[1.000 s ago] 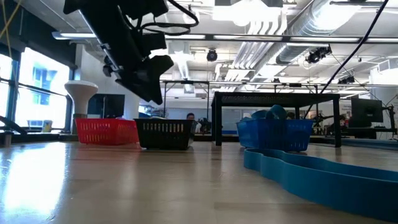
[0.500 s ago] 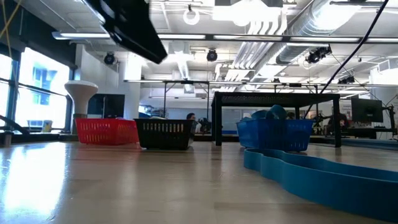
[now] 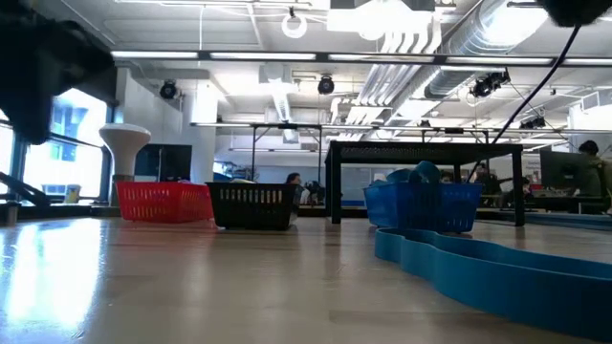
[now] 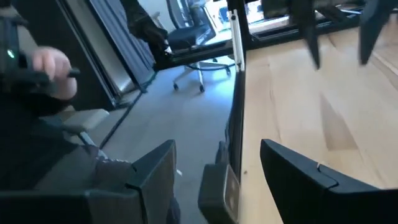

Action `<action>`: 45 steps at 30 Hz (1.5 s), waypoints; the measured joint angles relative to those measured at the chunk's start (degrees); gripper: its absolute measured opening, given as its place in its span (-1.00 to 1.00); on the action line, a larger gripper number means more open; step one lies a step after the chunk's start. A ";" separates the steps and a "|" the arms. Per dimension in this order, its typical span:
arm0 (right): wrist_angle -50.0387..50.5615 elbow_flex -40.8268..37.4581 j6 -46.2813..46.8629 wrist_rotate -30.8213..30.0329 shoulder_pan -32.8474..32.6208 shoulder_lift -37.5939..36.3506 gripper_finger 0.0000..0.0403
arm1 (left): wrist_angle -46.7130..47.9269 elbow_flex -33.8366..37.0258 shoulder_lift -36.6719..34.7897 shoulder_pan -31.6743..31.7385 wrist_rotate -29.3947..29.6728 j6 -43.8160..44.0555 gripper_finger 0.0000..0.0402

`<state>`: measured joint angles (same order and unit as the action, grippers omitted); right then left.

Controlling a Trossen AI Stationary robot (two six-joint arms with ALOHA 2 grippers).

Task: Pick & Place Office Desk Supplies
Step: Put the blue rubber band into the blue bin

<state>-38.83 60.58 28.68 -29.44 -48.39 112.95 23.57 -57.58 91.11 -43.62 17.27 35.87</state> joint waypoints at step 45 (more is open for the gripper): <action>45.35 0.02 29.89 -11.38 7.32 -1.31 0.02 | -17.49 0.48 11.86 -7.88 11.53 -0.09 0.10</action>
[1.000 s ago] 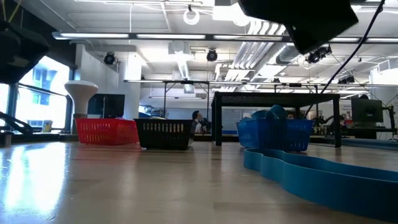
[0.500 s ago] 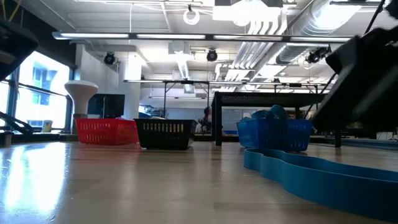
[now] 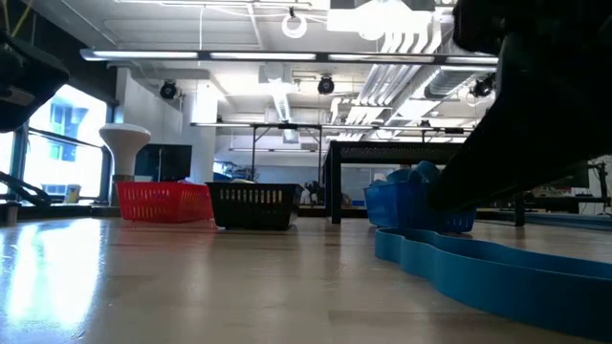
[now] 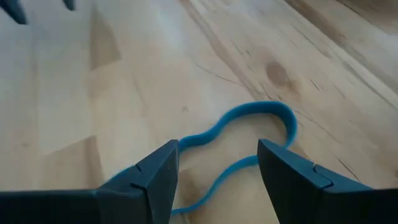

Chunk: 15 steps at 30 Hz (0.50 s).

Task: Pick & Place Office Desk Supplies
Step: Put the blue rubber band into the blue bin

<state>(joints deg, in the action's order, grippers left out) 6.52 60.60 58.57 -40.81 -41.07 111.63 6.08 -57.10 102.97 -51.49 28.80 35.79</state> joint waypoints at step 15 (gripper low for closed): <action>5.34 0.00 9.15 6.47 3.11 0.13 0.01 | -0.17 0.22 0.03 -0.06 0.02 0.00 0.10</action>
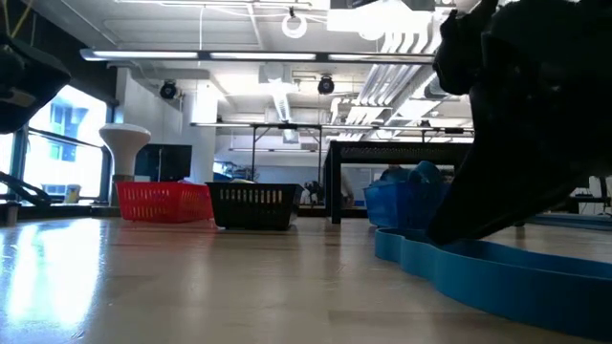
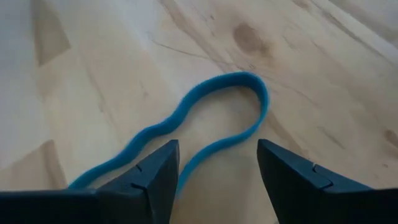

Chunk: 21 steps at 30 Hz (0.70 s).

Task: Pick & Place Office Desk Supplies
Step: Put the blue rubber band into the blue bin

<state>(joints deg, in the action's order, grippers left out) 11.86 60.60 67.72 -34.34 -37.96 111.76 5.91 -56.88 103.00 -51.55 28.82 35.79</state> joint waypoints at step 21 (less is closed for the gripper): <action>0.05 0.11 -9.99 -1.56 2.28 1.62 -0.95 | -0.11 0.82 0.04 0.04 0.35 -0.37 0.10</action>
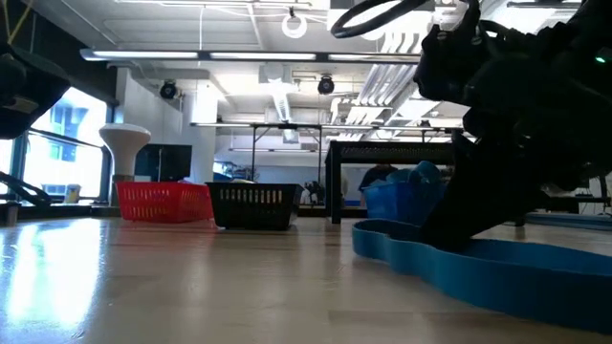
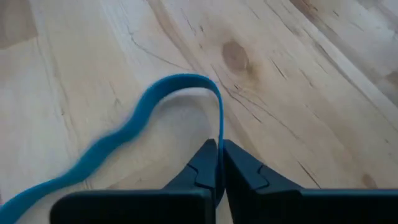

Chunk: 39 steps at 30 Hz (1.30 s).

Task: Pick & Place Office Desk Supplies
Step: Put the blue rubber band into the blue bin

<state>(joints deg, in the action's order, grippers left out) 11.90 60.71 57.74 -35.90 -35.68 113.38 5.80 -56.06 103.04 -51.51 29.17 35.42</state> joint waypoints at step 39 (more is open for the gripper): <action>36.76 -0.16 -3.76 -17.77 24.91 -23.34 -0.99 | -0.11 0.03 0.00 -0.77 -0.66 0.17 0.10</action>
<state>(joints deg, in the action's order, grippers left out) 48.66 60.54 53.98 -53.67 -10.77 90.04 5.69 -56.03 103.04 -52.27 28.51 35.59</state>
